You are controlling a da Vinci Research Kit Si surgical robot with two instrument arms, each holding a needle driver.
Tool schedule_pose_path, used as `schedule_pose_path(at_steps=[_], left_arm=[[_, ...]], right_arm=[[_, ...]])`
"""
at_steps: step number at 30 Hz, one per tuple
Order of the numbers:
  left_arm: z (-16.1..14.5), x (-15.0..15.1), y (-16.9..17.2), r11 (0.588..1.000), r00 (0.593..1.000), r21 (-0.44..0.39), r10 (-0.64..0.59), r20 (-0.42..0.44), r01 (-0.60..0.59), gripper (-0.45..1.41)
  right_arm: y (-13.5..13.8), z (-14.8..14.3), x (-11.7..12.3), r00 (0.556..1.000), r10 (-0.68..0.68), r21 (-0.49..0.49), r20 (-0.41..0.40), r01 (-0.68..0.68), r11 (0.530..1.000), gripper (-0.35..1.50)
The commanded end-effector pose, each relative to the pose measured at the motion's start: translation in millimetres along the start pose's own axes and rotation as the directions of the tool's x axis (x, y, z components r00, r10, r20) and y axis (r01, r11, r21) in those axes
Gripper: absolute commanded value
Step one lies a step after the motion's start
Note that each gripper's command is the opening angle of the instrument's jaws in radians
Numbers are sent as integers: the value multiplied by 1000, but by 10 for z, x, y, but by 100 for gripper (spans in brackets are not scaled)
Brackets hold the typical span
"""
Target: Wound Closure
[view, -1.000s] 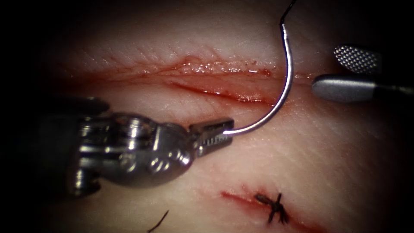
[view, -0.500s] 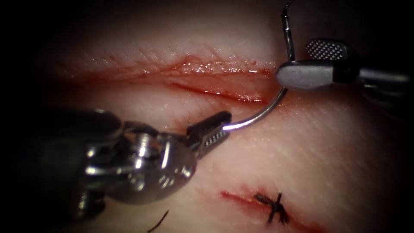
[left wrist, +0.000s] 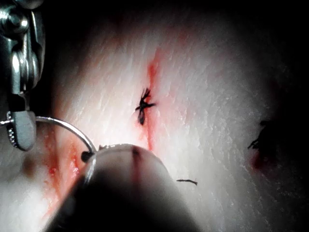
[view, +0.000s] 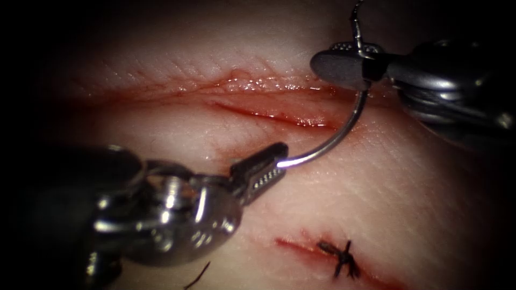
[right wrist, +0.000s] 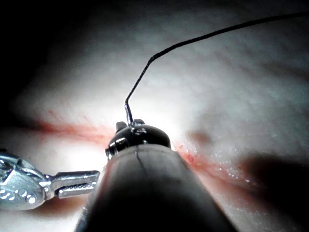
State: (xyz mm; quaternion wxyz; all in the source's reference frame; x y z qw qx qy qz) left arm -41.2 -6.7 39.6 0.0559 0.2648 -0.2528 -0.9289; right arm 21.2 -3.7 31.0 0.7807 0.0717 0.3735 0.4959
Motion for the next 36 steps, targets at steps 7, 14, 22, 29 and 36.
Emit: schedule_pose_path(at_steps=[7,14,22,29,36], left_arm=[[7,2,-1,935,921,-98,-353,-167,340,69],[3,-2,-23,773,737,-373,-619,-270,512,116],[16,-26,-62,484,482,-600,-857,-180,637,111],[40,-43,-58,325,417,-659,-909,-19,678,111],[51,-49,-41,137,306,-762,-948,84,633,108]], right_arm=[[9,-10,15,991,-110,-42,-80,107,993,-35],[4,-11,16,975,-182,68,-128,191,979,-35],[0,-13,18,925,-300,203,-232,348,915,-35],[-1,-13,17,832,-431,228,-348,522,822,-35],[-3,-10,17,753,-489,238,-441,623,745,-35]])
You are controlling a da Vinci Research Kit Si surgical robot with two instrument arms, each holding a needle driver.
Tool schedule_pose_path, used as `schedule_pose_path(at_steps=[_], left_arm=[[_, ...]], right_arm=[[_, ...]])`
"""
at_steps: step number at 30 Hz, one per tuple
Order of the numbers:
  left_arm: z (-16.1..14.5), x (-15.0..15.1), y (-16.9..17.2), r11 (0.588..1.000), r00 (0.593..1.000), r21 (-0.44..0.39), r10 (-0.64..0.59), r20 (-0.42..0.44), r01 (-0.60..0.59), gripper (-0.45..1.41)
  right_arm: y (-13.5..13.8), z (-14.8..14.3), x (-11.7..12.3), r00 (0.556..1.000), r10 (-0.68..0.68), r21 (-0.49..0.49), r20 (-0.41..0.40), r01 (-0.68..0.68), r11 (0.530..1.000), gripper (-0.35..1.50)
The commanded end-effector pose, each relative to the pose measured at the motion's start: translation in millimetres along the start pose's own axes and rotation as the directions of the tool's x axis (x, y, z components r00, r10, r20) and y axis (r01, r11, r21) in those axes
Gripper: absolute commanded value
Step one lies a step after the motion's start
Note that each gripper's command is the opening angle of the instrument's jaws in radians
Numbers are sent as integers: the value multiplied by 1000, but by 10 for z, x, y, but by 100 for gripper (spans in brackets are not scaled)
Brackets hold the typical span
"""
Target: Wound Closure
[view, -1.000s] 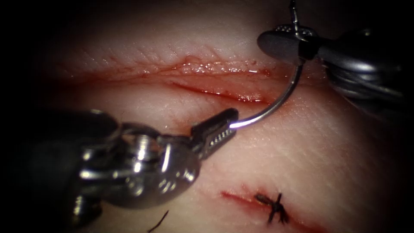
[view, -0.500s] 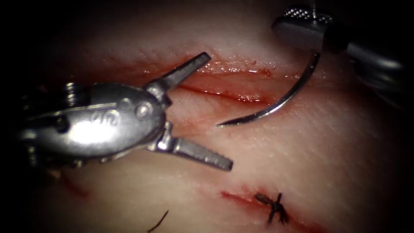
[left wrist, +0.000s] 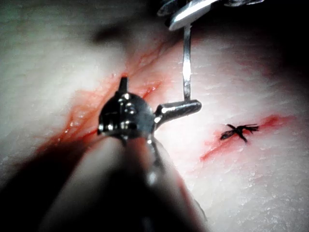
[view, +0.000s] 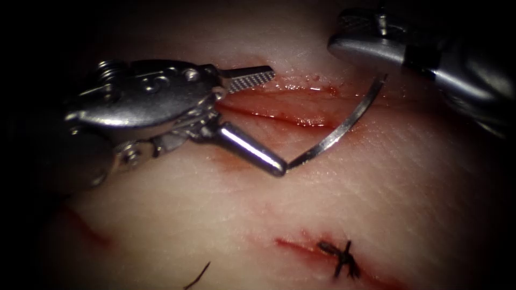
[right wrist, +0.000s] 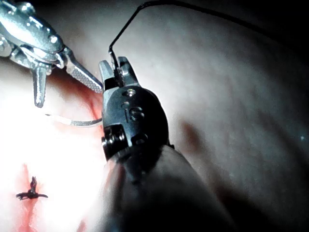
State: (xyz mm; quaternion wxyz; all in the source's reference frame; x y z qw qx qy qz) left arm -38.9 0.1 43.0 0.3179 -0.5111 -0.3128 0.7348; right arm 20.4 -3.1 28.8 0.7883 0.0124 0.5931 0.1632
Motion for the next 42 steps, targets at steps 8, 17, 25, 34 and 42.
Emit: schedule_pose_path(at_steps=[8,17,25,34,42], left_arm=[[17,-3,-11,979,993,-166,-120,-14,116,106],[23,3,-14,948,985,-268,-175,5,170,95],[26,-1,-13,939,978,-272,-201,60,210,53],[27,-1,-25,919,958,-274,-258,126,284,-45],[23,3,-30,936,960,-214,-280,25,279,-45]], right_arm=[[-4,21,2,992,-70,60,-105,76,995,-35],[-16,28,6,983,-115,90,-146,129,988,-35],[-20,31,11,978,-127,103,-165,145,984,-35],[-23,34,14,975,-126,114,-184,149,982,-35],[-23,34,14,991,101,74,-88,-95,993,53]])
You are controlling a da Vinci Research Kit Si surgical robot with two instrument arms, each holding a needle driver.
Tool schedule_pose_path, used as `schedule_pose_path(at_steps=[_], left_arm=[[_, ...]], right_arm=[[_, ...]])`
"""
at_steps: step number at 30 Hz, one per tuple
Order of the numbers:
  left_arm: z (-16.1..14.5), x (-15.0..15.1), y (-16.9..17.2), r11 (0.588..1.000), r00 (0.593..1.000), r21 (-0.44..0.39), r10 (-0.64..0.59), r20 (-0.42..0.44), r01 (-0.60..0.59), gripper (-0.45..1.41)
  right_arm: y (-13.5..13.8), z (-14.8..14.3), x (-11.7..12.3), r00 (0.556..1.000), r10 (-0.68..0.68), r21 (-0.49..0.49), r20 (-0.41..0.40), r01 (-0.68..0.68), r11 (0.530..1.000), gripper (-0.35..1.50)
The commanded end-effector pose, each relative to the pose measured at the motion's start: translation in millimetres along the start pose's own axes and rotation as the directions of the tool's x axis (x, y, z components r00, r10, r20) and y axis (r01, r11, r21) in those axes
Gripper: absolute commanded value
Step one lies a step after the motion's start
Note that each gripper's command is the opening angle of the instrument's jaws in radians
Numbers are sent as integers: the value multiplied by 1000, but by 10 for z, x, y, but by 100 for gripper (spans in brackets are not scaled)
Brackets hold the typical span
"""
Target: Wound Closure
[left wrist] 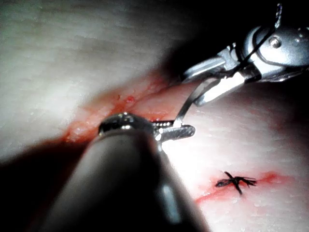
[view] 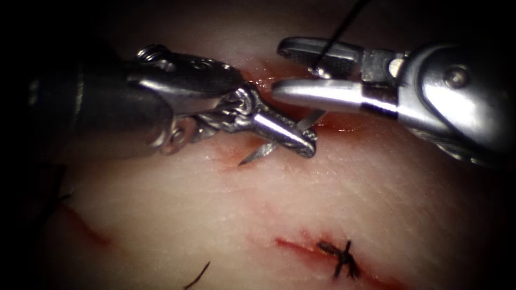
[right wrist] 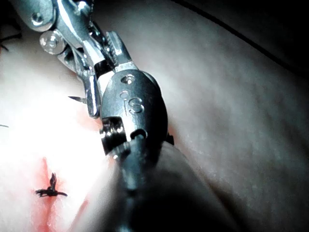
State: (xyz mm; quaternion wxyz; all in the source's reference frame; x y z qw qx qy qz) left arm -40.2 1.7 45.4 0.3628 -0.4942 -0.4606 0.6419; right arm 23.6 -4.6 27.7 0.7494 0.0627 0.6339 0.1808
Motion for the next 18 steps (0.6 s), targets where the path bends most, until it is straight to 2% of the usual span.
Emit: schedule_pose_path(at_steps=[1,3,4,6,8,13,14,15,18], left_arm=[[6,1,-4,1000,1000,7,2,-13,-2,-45],[6,-1,-3,1000,1000,14,2,-27,-2,-45],[6,-1,-3,1000,1000,14,2,-27,-2,-45],[6,-2,-2,1000,999,27,2,-54,0,-45],[5,-1,-2,999,996,37,0,-84,3,-45],[5,-1,-1,999,991,52,-9,-135,17,-45],[5,-2,0,998,988,54,-17,-153,25,-45],[5,-2,0,998,988,54,-17,-153,25,-45],[4,-3,3,998,984,57,-24,-176,35,-45]], right_arm=[[2,10,0,1000,6,-18,12,-5,1000,61],[1,11,0,1000,9,-45,27,-7,999,78],[1,11,0,1000,9,-45,27,-7,999,78],[1,11,1,999,14,-78,45,-10,997,103],[0,11,1,997,22,-129,73,-12,992,113],[-1,9,1,993,10,-210,121,16,977,115],[-1,6,1,992,8,-253,126,24,967,106],[-1,6,1,992,8,-253,126,24,967,106],[-3,1,1,991,7,-334,134,38,942,96]])
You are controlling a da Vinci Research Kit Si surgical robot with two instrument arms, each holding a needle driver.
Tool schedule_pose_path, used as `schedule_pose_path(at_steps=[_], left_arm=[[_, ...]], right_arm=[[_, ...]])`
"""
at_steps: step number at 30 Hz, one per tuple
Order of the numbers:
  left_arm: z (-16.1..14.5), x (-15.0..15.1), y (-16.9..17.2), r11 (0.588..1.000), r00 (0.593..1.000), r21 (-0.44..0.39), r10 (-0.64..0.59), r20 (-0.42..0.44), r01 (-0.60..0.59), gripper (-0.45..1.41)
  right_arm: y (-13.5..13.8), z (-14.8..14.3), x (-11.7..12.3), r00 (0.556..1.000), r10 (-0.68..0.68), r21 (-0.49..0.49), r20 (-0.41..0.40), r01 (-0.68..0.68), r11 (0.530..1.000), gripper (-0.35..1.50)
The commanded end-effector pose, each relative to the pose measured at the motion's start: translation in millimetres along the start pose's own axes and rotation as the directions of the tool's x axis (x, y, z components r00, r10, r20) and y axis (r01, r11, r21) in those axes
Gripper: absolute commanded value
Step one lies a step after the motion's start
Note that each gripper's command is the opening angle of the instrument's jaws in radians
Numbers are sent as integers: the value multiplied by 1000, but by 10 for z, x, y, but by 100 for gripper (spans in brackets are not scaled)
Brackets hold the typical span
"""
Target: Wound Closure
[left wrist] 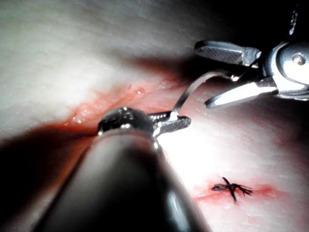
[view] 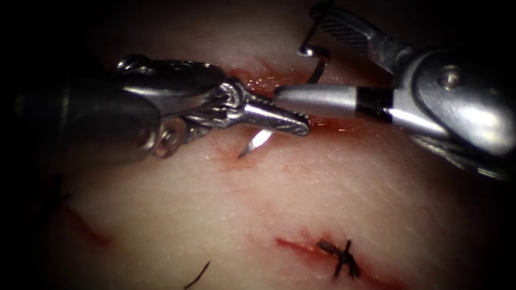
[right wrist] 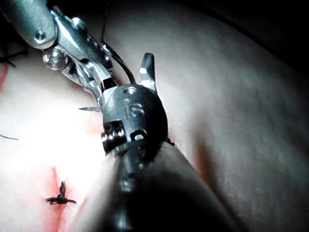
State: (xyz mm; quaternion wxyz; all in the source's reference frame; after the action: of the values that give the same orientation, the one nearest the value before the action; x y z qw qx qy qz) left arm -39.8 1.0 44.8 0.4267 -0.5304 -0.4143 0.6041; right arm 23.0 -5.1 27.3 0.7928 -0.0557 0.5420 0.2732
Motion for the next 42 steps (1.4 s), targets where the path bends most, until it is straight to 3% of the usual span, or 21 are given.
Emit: schedule_pose_path(at_steps=[1,7,20,24,27,31,32,38,39,40,41,42], left_arm=[[7,1,-5,1000,1000,-2,0,0,0,-45],[6,-1,2,1000,1000,-1,-3,-26,3,-45],[6,2,5,1000,997,24,-12,-79,14,-45],[8,0,10,999,997,30,-13,-82,15,-45],[8,0,12,999,996,34,-13,-84,16,-45],[10,-1,15,999,996,31,-14,-83,16,-45],[10,-2,16,999,996,31,-14,-83,17,-45],[11,0,19,999,996,31,-23,-84,26,-45],[12,1,20,999,996,30,-24,-88,27,-30],[13,2,20,999,996,36,10,-91,-7,12],[13,2,20,999,996,36,10,-91,-7,12],[14,3,21,995,992,67,80,-95,-74,72]], right_arm=[[0,8,0,1000,1,-8,-5,-2,1000,96],[-1,2,-1,1000,6,-125,3,-5,992,71],[-19,12,-6,1000,-8,-136,15,10,991,58],[-16,14,-8,1000,-7,-148,23,10,989,29],[-16,15,-9,1000,-7,-151,24,11,988,22],[-17,20,-10,1000,-7,-163,29,12,987,-16],[-18,21,-12,999,-8,-172,35,14,985,-35],[-16,18,-17,998,-5,-215,56,17,976,-35],[-15,17,-17,998,-4,-219,56,17,975,-35],[-14,15,-17,998,-4,-216,58,16,976,-35],[-14,15,-17,998,-4,-216,58,16,976,-35],[-12,15,-17,998,-5,-193,65,18,981,-35]])
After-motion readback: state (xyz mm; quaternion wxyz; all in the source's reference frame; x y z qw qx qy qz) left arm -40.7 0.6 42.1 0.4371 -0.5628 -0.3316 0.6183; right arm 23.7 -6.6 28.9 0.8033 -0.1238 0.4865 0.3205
